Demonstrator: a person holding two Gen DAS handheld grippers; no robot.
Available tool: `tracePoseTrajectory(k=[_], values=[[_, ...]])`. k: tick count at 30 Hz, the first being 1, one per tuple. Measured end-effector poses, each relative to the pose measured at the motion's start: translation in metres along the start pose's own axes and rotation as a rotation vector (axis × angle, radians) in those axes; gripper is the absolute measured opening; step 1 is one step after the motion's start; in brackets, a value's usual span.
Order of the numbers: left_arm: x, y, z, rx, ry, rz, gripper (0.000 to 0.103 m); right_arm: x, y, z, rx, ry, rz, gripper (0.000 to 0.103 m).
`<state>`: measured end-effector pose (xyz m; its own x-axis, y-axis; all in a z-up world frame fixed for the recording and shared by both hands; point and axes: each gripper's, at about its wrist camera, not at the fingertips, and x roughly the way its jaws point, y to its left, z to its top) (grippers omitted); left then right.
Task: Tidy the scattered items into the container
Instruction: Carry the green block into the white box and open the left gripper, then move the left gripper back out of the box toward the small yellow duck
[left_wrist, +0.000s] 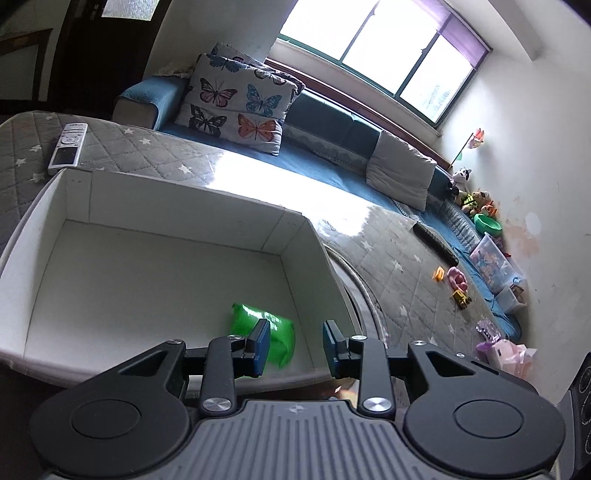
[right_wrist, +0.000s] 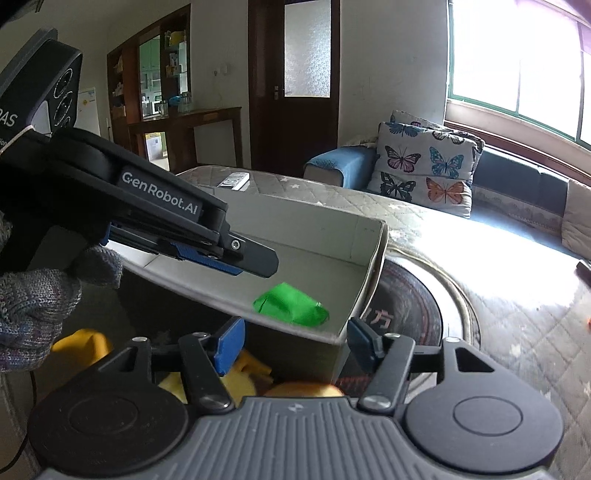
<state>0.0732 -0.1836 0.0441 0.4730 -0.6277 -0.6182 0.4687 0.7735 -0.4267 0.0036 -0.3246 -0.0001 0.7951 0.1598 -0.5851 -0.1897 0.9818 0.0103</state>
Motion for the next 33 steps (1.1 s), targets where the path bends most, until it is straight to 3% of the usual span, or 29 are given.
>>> tracePoseTrajectory(k=[16,33], values=[[-0.029,-0.024,-0.045,0.053,-0.011,0.053,0.033,-0.033,0.009,-0.041,0.048,0.022,0.013,0.07],[-0.038,-0.034,-0.069,0.079,0.0,0.09,0.033,-0.044,0.015,-0.062,0.036,0.055,0.02,0.073]])
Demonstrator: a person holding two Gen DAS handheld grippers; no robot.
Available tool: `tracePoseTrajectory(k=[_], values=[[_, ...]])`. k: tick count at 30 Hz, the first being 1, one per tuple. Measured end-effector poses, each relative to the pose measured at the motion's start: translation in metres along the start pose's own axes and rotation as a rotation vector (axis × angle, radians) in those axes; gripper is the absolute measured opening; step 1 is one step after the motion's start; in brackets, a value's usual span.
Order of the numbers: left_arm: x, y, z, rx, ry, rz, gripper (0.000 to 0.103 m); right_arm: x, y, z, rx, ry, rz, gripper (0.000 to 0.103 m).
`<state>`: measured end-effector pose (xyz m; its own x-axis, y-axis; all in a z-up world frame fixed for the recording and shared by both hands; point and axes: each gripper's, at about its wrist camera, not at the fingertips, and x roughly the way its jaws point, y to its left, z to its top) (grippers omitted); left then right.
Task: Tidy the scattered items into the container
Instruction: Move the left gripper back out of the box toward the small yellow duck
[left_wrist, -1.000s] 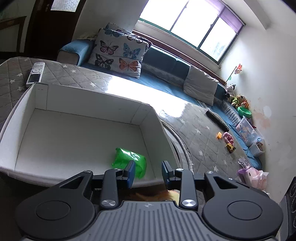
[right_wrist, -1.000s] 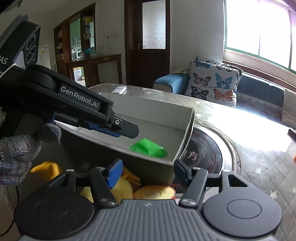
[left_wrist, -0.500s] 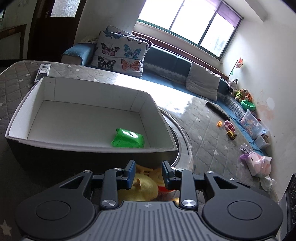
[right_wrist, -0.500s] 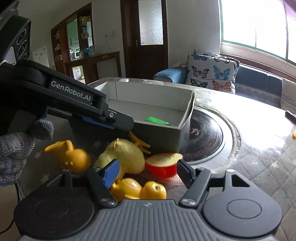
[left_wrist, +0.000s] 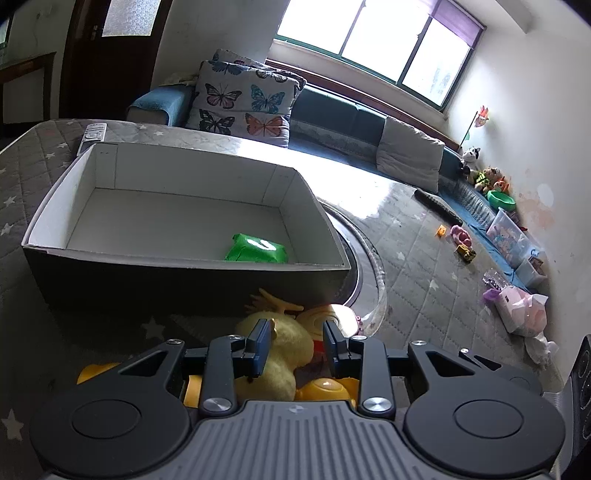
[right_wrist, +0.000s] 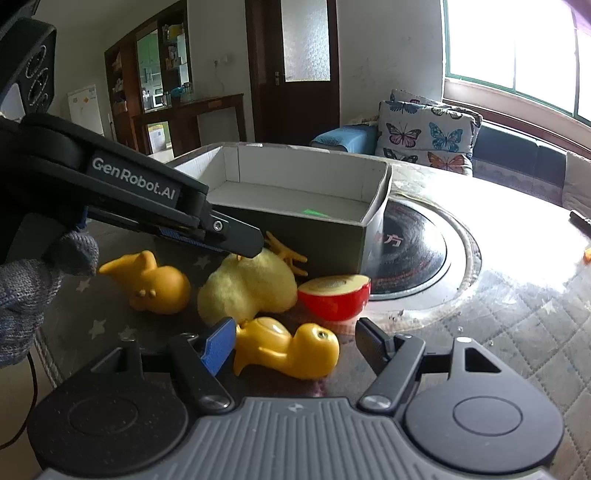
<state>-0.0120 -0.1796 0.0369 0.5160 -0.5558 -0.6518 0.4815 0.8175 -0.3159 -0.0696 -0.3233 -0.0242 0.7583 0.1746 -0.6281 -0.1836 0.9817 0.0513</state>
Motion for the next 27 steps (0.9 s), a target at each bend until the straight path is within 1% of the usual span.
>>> tracePoseTrajectory(k=[7,17,27], values=[[-0.002,-0.003,-0.007,0.011,0.002,0.009,0.033,0.004,-0.001,-0.006,0.001,0.019,0.006,0.074],[-0.009,-0.002,-0.02,0.014,0.012,-0.003,0.033,0.01,-0.001,-0.015,0.0,0.047,0.013,0.074],[-0.013,0.002,-0.037,-0.003,0.055,-0.03,0.033,0.018,0.002,-0.017,-0.017,0.059,0.04,0.074]])
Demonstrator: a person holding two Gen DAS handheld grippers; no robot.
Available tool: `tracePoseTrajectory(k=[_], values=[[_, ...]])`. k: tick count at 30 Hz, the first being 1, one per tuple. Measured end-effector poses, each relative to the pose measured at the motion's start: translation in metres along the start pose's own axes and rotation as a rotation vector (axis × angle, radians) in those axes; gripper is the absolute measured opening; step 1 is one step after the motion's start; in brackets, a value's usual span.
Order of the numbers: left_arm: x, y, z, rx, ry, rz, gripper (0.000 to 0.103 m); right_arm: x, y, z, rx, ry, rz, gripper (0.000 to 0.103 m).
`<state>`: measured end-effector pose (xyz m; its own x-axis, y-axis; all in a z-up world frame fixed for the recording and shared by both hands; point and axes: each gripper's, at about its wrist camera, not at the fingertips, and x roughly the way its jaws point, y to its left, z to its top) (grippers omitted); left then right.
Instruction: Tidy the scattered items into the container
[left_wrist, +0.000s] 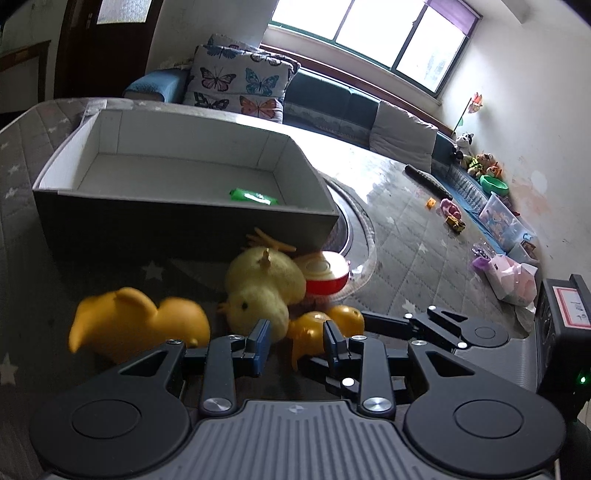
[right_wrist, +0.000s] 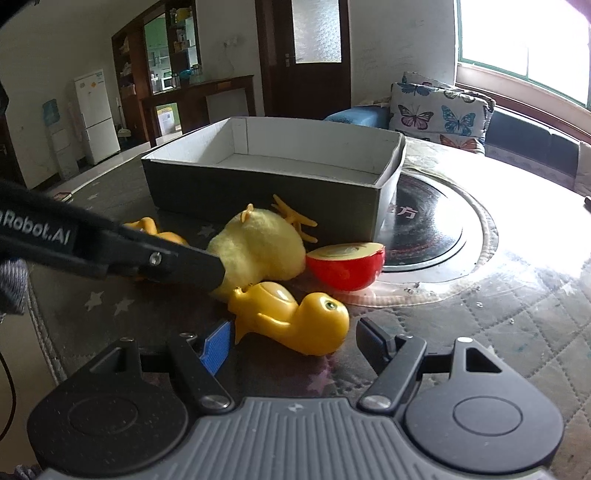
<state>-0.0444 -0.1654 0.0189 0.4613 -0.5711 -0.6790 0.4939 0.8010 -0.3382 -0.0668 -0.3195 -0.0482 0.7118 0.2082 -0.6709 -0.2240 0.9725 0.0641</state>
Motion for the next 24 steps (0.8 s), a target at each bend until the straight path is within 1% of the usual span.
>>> tracePoseTrajectory(k=[7,11,18,20,24], values=[[0.005,0.0,-0.003,-0.007,0.023,-0.025,0.033,-0.004,0.006,-0.004,-0.007,-0.002,0.02,0.074],[0.006,0.002,-0.004,-0.011,0.028,-0.033,0.033,-0.008,0.01,-0.008,-0.024,0.011,0.031,0.074],[0.004,0.008,-0.008,-0.012,0.031,-0.044,0.033,-0.023,0.023,-0.019,-0.071,0.032,0.081,0.074],[0.004,0.011,-0.008,-0.019,0.036,-0.047,0.033,-0.025,0.024,-0.02,-0.08,0.032,0.083,0.074],[0.005,0.012,-0.009,-0.035,0.045,-0.056,0.033,-0.025,0.022,-0.019,-0.07,0.02,0.046,0.074]])
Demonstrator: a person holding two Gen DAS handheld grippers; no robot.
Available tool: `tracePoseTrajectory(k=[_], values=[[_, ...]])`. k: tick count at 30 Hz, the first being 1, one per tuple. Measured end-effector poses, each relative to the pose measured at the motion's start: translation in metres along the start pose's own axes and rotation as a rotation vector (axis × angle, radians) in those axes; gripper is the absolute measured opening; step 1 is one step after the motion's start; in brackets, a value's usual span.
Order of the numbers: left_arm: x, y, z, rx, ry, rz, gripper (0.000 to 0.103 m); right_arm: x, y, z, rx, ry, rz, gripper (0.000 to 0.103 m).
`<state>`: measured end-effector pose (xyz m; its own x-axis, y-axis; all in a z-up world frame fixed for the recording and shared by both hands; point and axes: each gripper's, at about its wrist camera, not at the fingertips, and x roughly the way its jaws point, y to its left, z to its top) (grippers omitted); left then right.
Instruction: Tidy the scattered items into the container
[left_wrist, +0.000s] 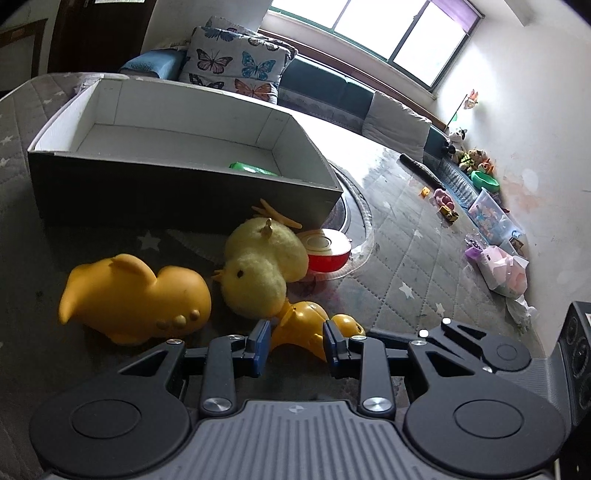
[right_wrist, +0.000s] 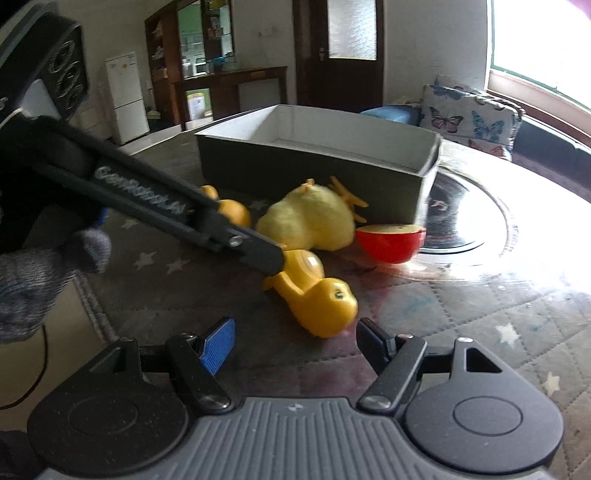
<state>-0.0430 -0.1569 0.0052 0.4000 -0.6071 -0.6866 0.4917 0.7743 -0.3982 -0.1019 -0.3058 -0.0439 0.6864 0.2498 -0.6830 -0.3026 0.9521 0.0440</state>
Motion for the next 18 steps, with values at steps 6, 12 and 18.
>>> tracePoseTrajectory(k=[6,12,18], values=[[0.002,0.0,0.001,-0.025,-0.001,0.001,0.034,0.007,-0.007,0.006,-0.004,-0.013,-0.032,0.069],[0.006,-0.001,0.002,-0.021,0.003,0.009,0.034,0.015,-0.005,0.009,-0.016,-0.011,-0.011,0.056],[0.011,0.002,0.001,-0.037,0.012,-0.008,0.034,0.019,-0.005,0.009,-0.006,-0.009,-0.01,0.046]])
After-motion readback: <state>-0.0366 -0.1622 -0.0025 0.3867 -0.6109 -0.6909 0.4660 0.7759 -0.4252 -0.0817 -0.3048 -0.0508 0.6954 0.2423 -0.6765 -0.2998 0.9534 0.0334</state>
